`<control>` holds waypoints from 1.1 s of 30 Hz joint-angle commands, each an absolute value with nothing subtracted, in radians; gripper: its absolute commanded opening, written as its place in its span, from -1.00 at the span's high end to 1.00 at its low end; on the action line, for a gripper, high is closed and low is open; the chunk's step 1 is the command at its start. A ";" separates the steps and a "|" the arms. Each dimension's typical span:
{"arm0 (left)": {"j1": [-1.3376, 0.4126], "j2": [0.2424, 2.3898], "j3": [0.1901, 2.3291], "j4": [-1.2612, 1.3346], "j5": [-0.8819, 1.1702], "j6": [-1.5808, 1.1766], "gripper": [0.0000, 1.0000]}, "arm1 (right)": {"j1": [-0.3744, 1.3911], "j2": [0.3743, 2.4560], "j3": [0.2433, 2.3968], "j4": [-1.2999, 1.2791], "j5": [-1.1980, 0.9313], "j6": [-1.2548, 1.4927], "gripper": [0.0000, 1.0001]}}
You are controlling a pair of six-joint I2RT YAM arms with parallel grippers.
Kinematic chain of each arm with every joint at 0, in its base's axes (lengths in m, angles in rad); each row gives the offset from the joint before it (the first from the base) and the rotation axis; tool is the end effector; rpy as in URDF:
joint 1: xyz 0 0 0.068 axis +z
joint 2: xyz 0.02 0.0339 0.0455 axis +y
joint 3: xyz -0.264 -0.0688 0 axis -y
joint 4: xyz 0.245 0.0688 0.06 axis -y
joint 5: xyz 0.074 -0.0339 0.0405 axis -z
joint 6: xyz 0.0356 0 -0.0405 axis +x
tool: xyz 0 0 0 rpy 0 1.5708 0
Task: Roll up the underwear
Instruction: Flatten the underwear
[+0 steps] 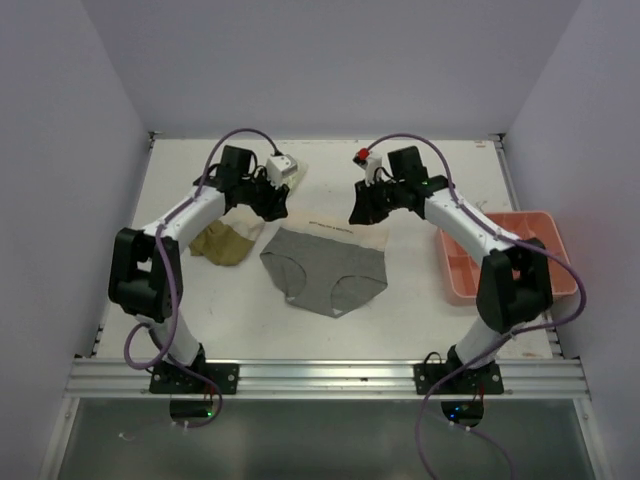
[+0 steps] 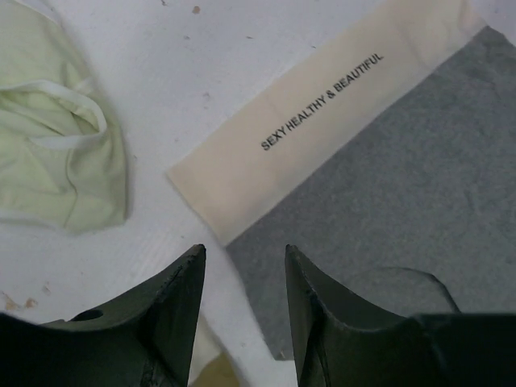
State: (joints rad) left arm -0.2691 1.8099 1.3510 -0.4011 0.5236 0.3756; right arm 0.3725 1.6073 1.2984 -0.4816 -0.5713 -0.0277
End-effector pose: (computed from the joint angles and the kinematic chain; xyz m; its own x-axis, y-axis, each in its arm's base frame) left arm 0.3781 -0.1227 0.2358 -0.4798 0.4619 -0.7460 0.7747 0.6221 -0.1132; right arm 0.3231 0.1469 0.2861 -0.6434 -0.2764 -0.7139 -0.6785 0.6377 0.3647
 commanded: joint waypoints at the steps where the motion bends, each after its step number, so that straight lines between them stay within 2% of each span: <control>1: -0.270 1.706 1.224 -0.462 0.572 0.348 0.03 | 0.374 1.790 1.348 -0.505 -0.571 -0.075 0.74; 6: -0.270 1.680 1.099 -0.445 0.612 0.308 0.00 | 0.374 1.928 1.422 -0.460 -0.534 -0.095 0.79; 12: -0.270 1.765 1.100 -0.413 0.557 0.279 0.02 | 0.373 1.959 1.379 -0.425 -0.502 -0.074 0.84; 18: -0.270 1.926 1.206 -0.417 0.500 0.249 0.03 | 0.373 1.865 1.157 -0.301 -0.472 0.067 0.88; 25: -0.270 2.078 1.405 -0.432 0.408 0.282 0.06 | 0.373 1.818 0.996 -0.240 -0.518 0.250 0.99; 29: -0.270 2.150 1.557 -0.457 0.380 0.394 0.00 | 0.432 1.689 0.842 -0.069 -0.659 0.460 0.95; 30: -0.270 2.157 1.604 -0.465 0.391 0.420 -0.06 | 0.460 1.677 0.854 -0.072 -0.705 0.463 0.92; 31: -0.270 2.158 1.624 -0.465 0.393 0.439 -0.09 | 0.484 1.668 0.877 -0.124 -0.709 0.442 0.80; 33: -0.270 2.135 1.663 -0.472 0.423 0.451 -0.16 | 0.502 1.655 0.986 -0.181 -0.704 0.425 0.78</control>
